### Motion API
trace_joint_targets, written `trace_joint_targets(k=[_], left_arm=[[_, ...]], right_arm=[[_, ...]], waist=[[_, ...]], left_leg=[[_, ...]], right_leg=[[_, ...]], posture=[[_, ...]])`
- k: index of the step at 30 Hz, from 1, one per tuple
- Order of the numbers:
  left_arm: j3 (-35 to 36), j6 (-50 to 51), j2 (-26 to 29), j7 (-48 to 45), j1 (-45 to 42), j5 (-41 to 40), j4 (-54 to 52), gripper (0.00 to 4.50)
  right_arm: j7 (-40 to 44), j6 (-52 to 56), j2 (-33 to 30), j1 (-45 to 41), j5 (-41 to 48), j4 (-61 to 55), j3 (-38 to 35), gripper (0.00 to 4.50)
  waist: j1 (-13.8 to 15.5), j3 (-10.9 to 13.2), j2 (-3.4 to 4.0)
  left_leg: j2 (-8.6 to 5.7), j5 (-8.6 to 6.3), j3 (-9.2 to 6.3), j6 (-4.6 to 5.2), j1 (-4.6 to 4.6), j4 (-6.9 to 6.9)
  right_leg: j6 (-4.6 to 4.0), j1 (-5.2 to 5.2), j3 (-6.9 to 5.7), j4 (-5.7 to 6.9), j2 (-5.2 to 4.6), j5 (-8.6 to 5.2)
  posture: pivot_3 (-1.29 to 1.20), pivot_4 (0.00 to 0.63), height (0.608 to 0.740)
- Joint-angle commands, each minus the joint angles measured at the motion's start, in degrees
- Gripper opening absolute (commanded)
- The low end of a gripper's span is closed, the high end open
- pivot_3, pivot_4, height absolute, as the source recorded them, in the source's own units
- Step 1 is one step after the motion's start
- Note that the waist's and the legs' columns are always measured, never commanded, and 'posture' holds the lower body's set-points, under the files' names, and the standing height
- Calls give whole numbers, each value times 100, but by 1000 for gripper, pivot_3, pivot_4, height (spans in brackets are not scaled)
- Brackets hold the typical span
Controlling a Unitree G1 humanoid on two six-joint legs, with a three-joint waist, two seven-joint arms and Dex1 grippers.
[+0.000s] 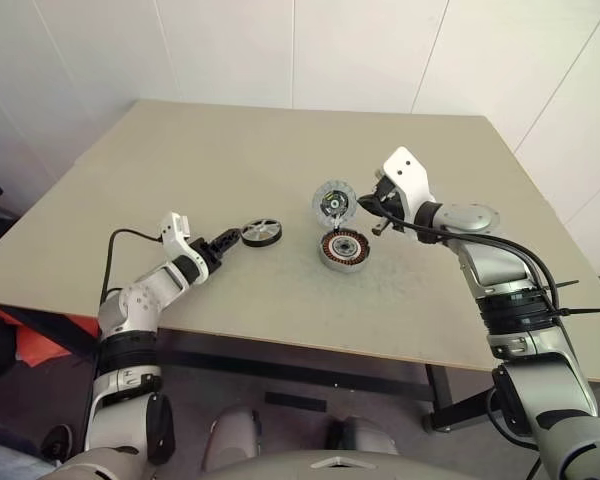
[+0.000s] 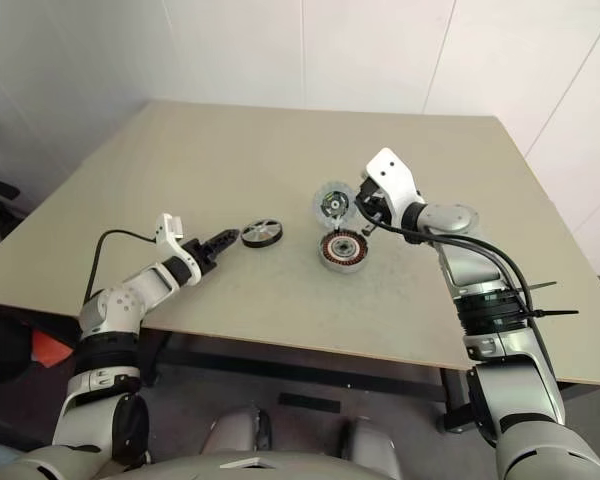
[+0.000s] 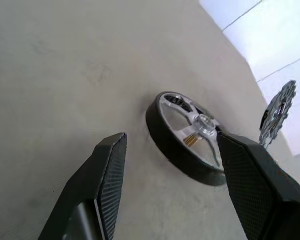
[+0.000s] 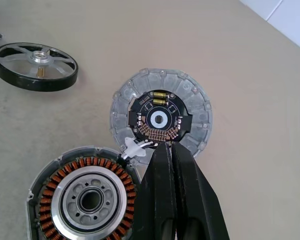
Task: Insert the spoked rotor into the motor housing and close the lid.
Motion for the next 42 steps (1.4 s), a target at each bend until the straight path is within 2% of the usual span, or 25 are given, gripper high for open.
trace_joint_targets(k=[1, 7, 13, 21, 23, 27, 30, 35, 37, 42], left_arm=[[302, -63, -58, 149, -324, -157, 889, 3010], [305, -182, -24, 118, -798, -3, 1986, 3010], [380, 25, -58, -52, -1092, -171, 2354, 3010], [325, 664, -322, -67, -1188, -258, 2222, 3010], [328, 741, -369, -32, -1176, -275, 2143, 3010], [345, 752, -393, 14, -1125, -258, 2105, 3010], [414, 785, -416, -12, -1079, -331, 2053, 2460], [414, 958, -414, -103, -977, -426, 1821, 901], [403, 1103, -405, -159, -915, -521, 1626, 423], [533, 1456, -503, -149, -883, -937, 1118, 423]], right_arm=[[-6, -80, 21, -128, 66, -125, -36, 0], [-23, -135, 6, -133, 27, -98, -23, 0], [-25, -138, -21, -73, 22, -163, -9, 0], [-54, -203, 5, -45, 5, -144, 10, 0], [-63, -209, 15, -24, 2, -148, 17, 0], [-81, -210, 19, -18, 2, -141, 18, 0], [-92, -217, 9, -26, -6, -124, 13, 0], [-219, -189, -33, -107, -57, -9, -63, 0], [-423, -218, -108, -249, -145, 219, -171, 0], [-800, -420, -364, -472, -414, 862, -243, 0]], waist=[[0, 0, 0], [65, -8, 14], [68, -5, 15], [163, -6, 15], [195, -6, 16], [237, -10, 22], [247, -10, 22], [245, -10, 22], [233, -10, 22], [195, -9, 21]], left_leg=[[0, 0, -1, 0, 0, 0], [-1, 1, -3, -1, 33, -1], [-3, 1, -4, -2, 121, -6], [-14, -16, -2, 26, 100, -18], [-19, -20, -2, 31, 90, -27], [-21, -19, -5, 31, 21, -35], [-21, -23, -4, 38, 14, -32], [-20, -22, -5, 35, 22, -32], [-20, -21, -5, 32, 24, -33], [-21, -20, -5, 31, 18, -32]], right_leg=[[1, 0, 0, -2, 0, 0], [42, 37, -2, -2, -1, -24], [62, 127, -4, -40, -5, -35], [70, 134, -2, -71, -13, -30], [47, 129, 1, -70, -14, -17], [32, 73, 0, -69, -14, -8], [32, 69, 0, -70, -15, -8], [33, 73, 0, -72, -15, -9], [34, 74, 0, -72, -15, -9], [33, 71, 0, -72, -15, -9]], posture=[[0, 0, 740], [0, 0, 740], [0, 0, 740], [0, 0, 740], [0, 0, 740], [0, 0, 740], [0, 0, 740], [0, 0, 740], [0, 0, 740], [0, 0, 740]])
